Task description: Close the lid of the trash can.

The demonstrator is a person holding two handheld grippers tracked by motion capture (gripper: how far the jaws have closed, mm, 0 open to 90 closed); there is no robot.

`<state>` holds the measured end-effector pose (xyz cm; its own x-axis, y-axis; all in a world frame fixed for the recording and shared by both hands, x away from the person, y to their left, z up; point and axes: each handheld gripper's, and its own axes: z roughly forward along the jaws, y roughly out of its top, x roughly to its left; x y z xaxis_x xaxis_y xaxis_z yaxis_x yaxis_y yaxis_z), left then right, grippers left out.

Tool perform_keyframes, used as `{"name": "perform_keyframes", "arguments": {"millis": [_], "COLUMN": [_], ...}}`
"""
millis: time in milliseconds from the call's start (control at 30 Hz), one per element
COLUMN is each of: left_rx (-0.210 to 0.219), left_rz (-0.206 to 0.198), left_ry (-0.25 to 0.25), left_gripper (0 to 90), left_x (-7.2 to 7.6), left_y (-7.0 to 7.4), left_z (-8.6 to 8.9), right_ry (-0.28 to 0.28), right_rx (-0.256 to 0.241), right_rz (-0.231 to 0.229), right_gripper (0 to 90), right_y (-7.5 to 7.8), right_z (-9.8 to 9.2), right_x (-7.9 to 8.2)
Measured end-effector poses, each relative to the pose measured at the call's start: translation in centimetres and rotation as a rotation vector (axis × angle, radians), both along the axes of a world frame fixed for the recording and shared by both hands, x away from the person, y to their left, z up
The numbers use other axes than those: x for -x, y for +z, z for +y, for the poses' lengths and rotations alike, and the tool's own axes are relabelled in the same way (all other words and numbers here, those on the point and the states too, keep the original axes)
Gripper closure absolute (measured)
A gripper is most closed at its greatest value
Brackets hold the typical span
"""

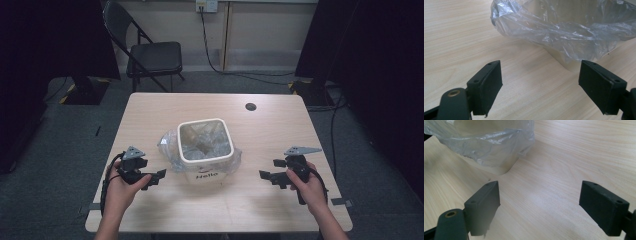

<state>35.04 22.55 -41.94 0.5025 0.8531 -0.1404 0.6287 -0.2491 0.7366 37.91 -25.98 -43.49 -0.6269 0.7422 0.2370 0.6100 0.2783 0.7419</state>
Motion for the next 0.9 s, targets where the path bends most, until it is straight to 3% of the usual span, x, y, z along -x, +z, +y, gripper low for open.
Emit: {"name": "perform_keyframes", "arguments": {"millis": [900], "left_rx": [-0.002], "left_rz": [0.026], "left_ry": [-0.007], "left_gripper": [17.9], "left_x": [0.1], "left_y": [-1.9], "left_z": [0.1], "right_ry": [-0.037], "right_rx": [0.046], "right_rz": [0.029], "right_gripper": [16.0], "right_y": [-2.2], "right_z": [-2.5], "right_x": [0.5]}}
